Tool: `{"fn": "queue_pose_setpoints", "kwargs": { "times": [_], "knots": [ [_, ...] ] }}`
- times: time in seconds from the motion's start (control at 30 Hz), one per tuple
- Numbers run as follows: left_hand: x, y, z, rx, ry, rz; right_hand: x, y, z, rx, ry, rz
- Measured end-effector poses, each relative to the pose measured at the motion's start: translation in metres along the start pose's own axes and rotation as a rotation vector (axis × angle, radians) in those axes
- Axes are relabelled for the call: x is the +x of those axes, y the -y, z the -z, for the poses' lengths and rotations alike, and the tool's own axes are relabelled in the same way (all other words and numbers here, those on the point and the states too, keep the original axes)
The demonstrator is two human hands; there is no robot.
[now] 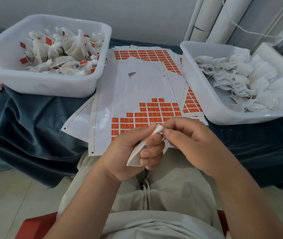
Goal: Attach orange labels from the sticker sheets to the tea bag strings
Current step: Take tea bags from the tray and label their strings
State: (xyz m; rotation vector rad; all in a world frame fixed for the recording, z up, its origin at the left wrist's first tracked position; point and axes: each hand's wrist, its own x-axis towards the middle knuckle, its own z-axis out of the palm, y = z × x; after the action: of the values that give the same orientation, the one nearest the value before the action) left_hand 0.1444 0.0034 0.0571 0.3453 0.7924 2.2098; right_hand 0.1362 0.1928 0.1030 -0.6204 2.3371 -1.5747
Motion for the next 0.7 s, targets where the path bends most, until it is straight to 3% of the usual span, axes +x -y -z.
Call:
{"fn": "queue_pose_setpoints", "kwargs": {
  "times": [0.23,0.7],
  "knots": [
    [-0.0023,-0.0031,0.0031,-0.023,-0.023,-0.021,-0.0025,0.0051,-0.0093,-0.430,-0.332,0.338],
    [-0.0020,-0.0061,-0.0006,0.205,-0.170,-0.067,-0.0003,-0.0033,-0.0056,-0.836,-0.407,0.553]
  ]
}}
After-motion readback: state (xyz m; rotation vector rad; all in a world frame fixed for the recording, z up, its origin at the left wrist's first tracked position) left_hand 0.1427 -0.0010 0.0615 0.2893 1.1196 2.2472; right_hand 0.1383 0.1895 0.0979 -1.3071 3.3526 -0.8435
